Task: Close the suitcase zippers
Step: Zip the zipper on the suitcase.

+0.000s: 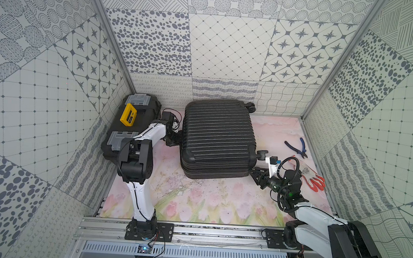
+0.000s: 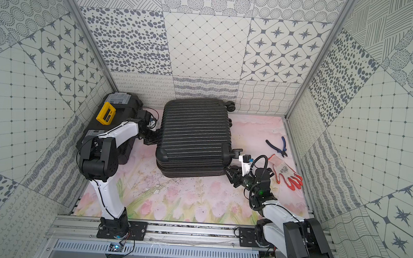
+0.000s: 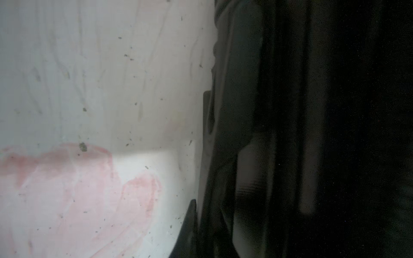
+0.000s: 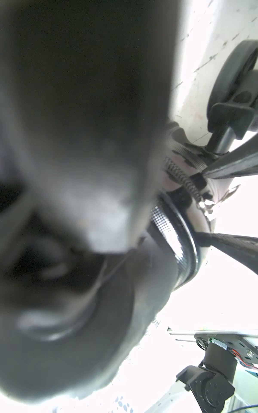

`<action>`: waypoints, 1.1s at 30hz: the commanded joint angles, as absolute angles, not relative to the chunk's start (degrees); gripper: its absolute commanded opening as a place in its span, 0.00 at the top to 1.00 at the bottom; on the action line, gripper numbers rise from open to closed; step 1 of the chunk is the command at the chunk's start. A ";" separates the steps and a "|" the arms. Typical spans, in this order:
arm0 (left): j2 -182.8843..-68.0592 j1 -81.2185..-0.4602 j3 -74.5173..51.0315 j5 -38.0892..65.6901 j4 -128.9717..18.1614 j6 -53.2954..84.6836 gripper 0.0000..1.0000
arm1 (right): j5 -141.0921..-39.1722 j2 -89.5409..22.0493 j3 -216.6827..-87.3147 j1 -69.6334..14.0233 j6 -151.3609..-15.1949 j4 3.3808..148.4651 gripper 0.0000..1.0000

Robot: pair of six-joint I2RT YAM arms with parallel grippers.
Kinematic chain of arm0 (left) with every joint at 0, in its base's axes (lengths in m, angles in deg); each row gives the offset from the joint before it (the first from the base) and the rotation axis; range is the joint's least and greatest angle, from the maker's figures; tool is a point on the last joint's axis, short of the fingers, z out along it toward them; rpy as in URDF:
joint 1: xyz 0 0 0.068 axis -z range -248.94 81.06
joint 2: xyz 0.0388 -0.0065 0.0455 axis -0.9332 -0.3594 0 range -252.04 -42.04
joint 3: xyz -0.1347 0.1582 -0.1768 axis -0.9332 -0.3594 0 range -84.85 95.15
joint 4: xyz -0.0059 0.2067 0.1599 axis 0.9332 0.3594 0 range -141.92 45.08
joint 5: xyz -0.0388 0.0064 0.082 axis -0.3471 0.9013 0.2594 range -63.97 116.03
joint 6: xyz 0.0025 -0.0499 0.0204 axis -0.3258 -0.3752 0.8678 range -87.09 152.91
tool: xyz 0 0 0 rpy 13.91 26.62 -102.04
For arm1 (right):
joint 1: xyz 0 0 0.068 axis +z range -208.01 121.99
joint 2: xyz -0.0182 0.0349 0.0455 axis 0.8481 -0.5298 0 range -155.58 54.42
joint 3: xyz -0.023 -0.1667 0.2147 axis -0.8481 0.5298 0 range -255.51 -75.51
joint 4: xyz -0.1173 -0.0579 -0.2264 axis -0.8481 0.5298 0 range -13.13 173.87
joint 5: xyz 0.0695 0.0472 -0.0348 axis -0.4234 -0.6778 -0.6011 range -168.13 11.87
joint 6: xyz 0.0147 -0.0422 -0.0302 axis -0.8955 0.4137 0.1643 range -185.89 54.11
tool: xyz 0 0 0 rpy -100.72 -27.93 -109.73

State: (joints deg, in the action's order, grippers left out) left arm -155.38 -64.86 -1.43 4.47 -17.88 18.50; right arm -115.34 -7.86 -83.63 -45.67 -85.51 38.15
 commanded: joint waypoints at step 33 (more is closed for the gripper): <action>-149.91 -63.61 -10.03 5.20 -18.55 -2.82 1.00 | -93.48 5.31 -98.86 -17.42 -60.89 73.26 1.00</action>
State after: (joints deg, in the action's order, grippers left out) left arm -151.58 -65.17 -7.66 3.70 -23.43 11.26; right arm -94.41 6.65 -93.79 -21.91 -67.59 73.43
